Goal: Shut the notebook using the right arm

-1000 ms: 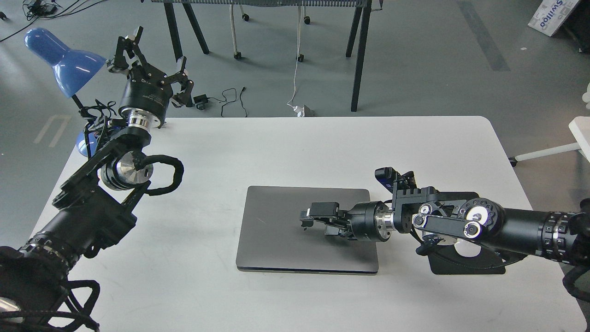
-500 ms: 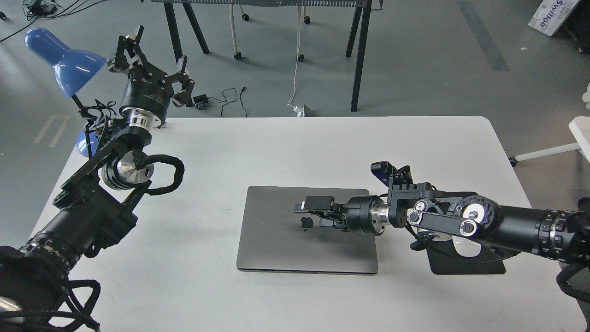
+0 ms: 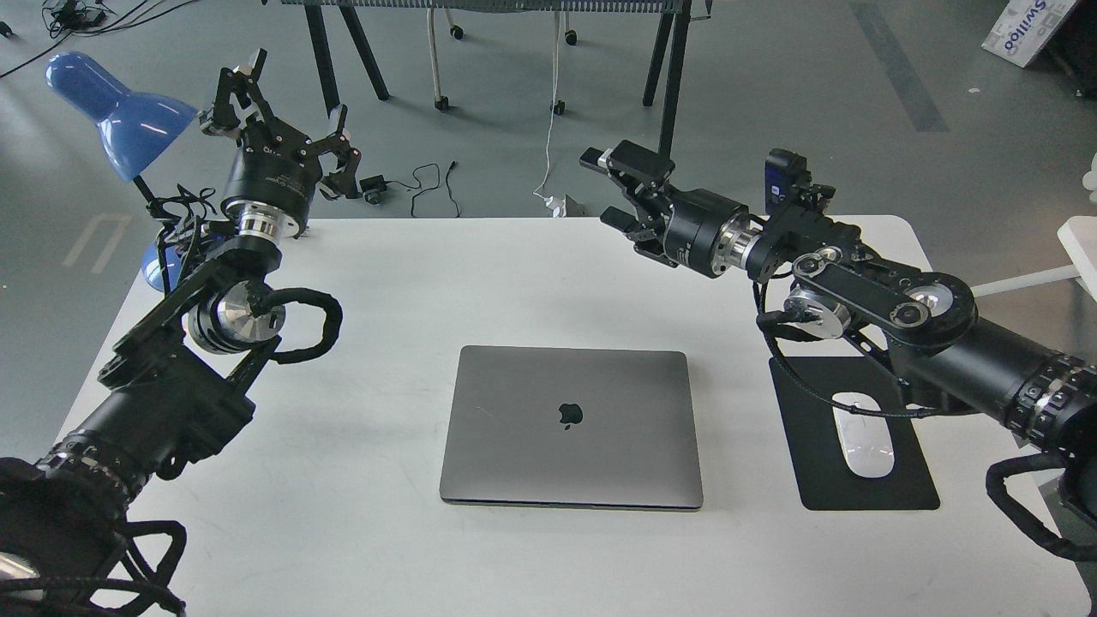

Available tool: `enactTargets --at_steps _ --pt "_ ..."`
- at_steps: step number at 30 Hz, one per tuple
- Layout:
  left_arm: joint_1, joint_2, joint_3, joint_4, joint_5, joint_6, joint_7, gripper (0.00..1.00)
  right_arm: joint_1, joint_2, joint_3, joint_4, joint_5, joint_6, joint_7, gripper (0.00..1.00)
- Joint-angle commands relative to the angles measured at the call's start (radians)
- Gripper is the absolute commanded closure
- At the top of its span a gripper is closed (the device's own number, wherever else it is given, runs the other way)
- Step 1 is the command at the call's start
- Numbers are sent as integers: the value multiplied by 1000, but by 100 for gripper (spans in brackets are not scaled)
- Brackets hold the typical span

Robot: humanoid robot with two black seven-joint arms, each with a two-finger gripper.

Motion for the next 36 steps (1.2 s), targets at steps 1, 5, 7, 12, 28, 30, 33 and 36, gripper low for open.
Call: enactTargets --at_steps 1,5,7,12,28,30,33,36 --pt "0 0 0 -1 0 0 0 0 -3 3 106 -67 97 0 4 0" --pt "0 0 0 1 0 0 0 0 -11 3 191 -96 230 -1 7 0" --pt "-2 0 0 -1 0 1 0 0 -32 3 233 -93 314 2 7 0" --pt "0 0 0 -1 1 0 0 0 -76 3 310 -75 387 14 12 0" --pt "0 0 0 -1 1 0 0 0 -221 -1 471 48 384 86 15 0" --pt "0 0 0 -1 1 1 0 0 -222 -5 469 43 376 85 15 0" --pt "0 0 0 -1 1 0 0 0 -222 -8 448 45 371 92 13 0" --pt "0 0 0 -1 1 1 0 0 -222 -16 432 48 373 95 15 0"
